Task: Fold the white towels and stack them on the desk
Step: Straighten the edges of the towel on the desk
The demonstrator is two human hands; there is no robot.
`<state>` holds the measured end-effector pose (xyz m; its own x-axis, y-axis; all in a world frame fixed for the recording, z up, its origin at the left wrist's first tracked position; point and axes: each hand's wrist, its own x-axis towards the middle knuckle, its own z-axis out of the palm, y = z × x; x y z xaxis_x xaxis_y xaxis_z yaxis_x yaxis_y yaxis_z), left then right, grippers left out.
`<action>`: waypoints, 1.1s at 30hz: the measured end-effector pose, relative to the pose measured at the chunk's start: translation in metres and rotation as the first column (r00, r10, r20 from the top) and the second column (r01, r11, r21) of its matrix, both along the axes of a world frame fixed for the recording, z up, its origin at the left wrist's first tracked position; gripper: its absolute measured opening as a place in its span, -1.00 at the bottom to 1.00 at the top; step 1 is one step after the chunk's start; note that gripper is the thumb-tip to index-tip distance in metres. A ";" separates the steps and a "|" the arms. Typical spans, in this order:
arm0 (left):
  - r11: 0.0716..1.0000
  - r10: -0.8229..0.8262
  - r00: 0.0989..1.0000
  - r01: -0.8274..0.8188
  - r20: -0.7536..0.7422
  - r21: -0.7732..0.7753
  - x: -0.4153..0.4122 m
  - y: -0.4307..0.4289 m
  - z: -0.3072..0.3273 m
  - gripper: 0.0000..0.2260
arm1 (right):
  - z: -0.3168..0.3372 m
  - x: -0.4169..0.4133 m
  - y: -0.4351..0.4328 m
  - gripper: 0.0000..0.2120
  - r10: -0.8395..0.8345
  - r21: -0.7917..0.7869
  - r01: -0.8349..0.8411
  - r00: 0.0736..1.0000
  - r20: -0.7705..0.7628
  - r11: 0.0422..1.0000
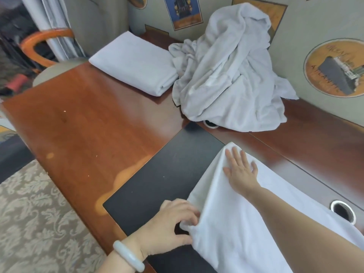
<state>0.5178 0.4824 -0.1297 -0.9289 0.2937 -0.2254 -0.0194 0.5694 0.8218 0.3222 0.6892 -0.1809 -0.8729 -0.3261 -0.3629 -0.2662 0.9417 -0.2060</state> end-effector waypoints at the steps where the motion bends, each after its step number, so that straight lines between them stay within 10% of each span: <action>1: 0.996 -0.024 1.000 0.025 0.010 -0.087 0.000 -0.004 -0.005 -0.80 | 0.001 0.000 -0.001 -0.43 -0.002 0.004 0.002 1.000 0.004 1.000; 4: 0.982 -0.037 0.994 0.056 0.105 -0.183 -0.003 -0.009 -0.010 -0.70 | 0.003 -0.001 -0.002 -0.44 -0.001 0.021 0.001 1.000 0.014 1.000; 10: 0.958 0.097 0.973 -0.148 0.208 0.245 0.003 -0.008 0.019 -0.82 | 0.009 -0.002 -0.009 -0.47 -0.050 0.025 0.050 0.999 -0.007 0.998; 15: 0.888 0.411 0.855 -0.297 0.316 -0.351 0.027 -0.042 -0.010 -0.67 | -0.012 0.014 -0.014 -0.46 -0.097 0.005 0.098 0.988 -0.119 0.995; 22: 0.992 -0.025 0.973 0.053 0.230 -0.117 0.026 -0.042 0.007 -0.71 | -0.020 0.014 -0.012 -0.45 -0.087 0.036 0.096 0.975 -0.205 0.995; 33: 0.828 0.544 0.746 -0.550 0.383 -0.104 0.040 -0.054 -0.013 -0.87 | -0.026 0.014 -0.010 -0.45 -0.078 0.039 0.091 0.964 -0.253 0.995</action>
